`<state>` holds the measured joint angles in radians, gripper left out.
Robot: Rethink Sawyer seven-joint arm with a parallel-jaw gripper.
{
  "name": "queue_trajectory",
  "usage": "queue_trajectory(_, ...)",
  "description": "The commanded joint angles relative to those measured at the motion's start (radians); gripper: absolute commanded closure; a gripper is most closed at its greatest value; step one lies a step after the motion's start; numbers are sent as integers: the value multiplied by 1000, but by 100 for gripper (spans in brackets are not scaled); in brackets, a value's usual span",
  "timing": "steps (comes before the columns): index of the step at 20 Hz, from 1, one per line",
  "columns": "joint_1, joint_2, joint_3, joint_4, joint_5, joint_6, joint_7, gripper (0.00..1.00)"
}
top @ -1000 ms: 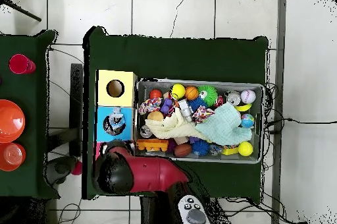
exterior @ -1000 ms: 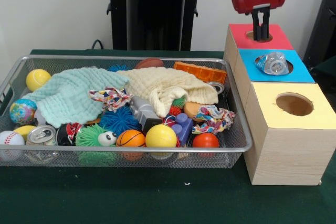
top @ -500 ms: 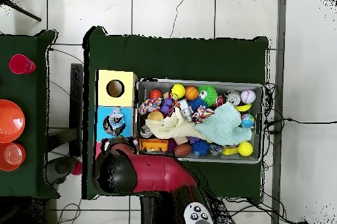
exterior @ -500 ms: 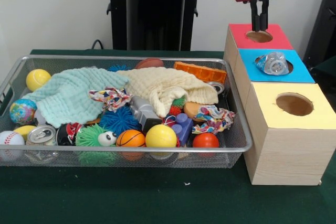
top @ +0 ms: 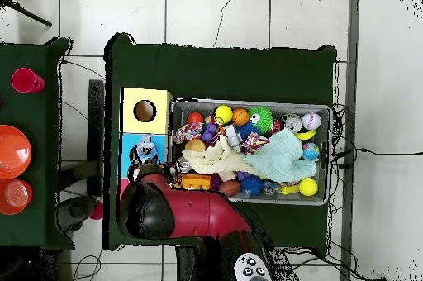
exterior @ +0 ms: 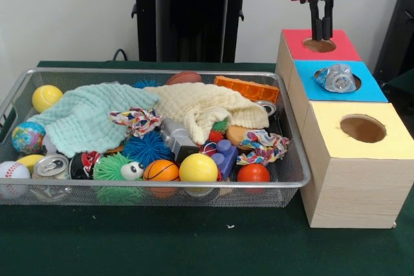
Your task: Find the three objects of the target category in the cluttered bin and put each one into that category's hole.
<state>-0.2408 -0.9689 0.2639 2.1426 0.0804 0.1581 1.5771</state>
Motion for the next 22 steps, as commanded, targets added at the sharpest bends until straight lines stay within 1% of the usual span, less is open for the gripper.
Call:
queue_trajectory(1,-28,17,54,-33,4,-108,199,100)
queue_trajectory(8,-21,45,45,-27,9,-160,211,100)
queue_trajectory(13,-15,60,38,-25,7,-178,208,100)
queue_trajectory(16,-8,58,30,-31,10,-172,205,100)
queue_trajectory(19,19,71,-6,-48,9,-139,182,100)
queue_trajectory(21,44,93,-43,-63,5,-135,170,100)
queue_trajectory(22,47,100,-47,-65,2,-140,168,100)
